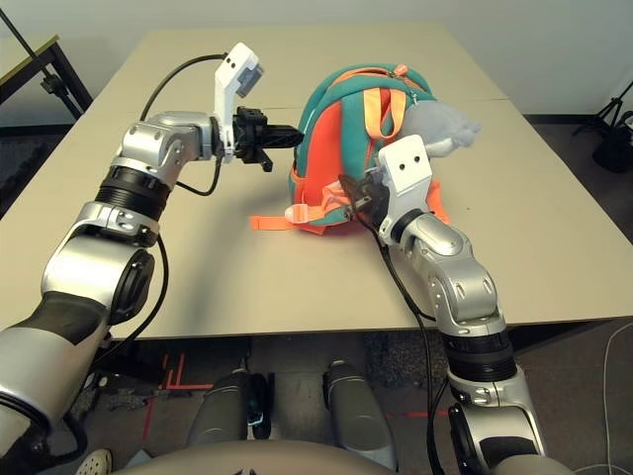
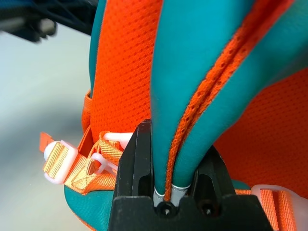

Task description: Put the pencil case into the backpack and zip it.

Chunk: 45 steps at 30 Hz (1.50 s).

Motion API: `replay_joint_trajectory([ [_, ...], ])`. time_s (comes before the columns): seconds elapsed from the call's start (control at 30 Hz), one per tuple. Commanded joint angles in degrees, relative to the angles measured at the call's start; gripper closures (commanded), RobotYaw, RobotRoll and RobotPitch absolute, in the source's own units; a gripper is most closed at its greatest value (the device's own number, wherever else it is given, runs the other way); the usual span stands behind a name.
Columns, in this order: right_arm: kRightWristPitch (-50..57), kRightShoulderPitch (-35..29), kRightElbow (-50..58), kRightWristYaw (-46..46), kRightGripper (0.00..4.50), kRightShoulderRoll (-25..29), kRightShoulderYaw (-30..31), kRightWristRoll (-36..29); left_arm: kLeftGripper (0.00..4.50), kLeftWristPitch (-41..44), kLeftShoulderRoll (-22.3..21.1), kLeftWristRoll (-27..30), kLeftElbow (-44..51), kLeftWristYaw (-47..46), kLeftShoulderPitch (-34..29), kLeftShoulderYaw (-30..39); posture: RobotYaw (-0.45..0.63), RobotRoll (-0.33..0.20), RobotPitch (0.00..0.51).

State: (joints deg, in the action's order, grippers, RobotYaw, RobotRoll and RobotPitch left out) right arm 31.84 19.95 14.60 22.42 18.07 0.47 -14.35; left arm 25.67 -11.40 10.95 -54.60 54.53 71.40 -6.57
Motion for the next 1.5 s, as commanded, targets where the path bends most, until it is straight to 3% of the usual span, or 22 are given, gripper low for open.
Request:
replay_joint_trajectory([
  [0.03, 0.1, 0.0, 0.9, 0.6, 3.87, -0.8, 1.7, -0.3, 4.5, -3.0, 2.8, -1.8, -4.4, -0.7, 1.6, 0.1, -0.25, 0.0, 0.073],
  [0.2, 0.0, -0.1, 0.9, 0.6, 3.87, -1.2, 1.9, -0.1, 4.5, -3.5, 2.7, -1.6, -4.0, 0.2, 1.8, 1.9, -0.26, 0.0, 0.071],
  [0.4, -0.5, -0.5, 0.9, 0.8, 3.87, -1.4, 2.1, 0.2, 4.5, 3.3, -4.7, 1.4, 5.2, 4.1, 2.0, 5.6, -0.25, 0.0, 0.06],
  [0.43, -0.6, -0.6, 0.8, 0.8, 3.87, -1.4, 2.2, 0.2, 4.32, 5.1, -6.1, 2.0, 7.8, 5.0, 1.6, 5.9, -0.25, 0.0, 0.059],
  [0.53, -0.9, -0.5, 0.4, 0.9, 3.87, -1.6, 2.5, 0.2, 3.55, 10.5, -9.6, 4.4, 15.7, 6.5, 0.5, 7.0, -0.24, 0.0, 0.061],
  [0.63, -1.1, -0.1, -0.2, 1.0, 3.87, -1.7, 2.7, 0.2, 2.31, 14.4, -12.2, 6.3, 22.2, 7.5, -0.5, 7.4, -0.23, 0.0, 0.061],
  [0.83, -1.7, 0.7, -1.3, 1.4, 3.87, -1.7, 2.9, 0.3, 0.02, 18.9, -13.2, 9.0, 30.7, 7.4, -1.2, 7.1, -0.22, 0.0, 0.06],
  [1.03, -1.9, 0.9, -1.6, 1.5, 3.87, -1.7, 2.9, 0.4, 0.0, 19.8, -12.0, 10.3, 33.8, 7.1, -1.0, 5.9, -0.23, 0.0, 0.058],
  [1.5, -1.8, 0.1, -0.7, 1.0, 3.87, -1.9, 3.3, 0.9, 0.0, 15.9, -11.1, 9.3, 31.1, 8.7, 0.9, 3.4, -0.25, 0.0, 0.063],
])
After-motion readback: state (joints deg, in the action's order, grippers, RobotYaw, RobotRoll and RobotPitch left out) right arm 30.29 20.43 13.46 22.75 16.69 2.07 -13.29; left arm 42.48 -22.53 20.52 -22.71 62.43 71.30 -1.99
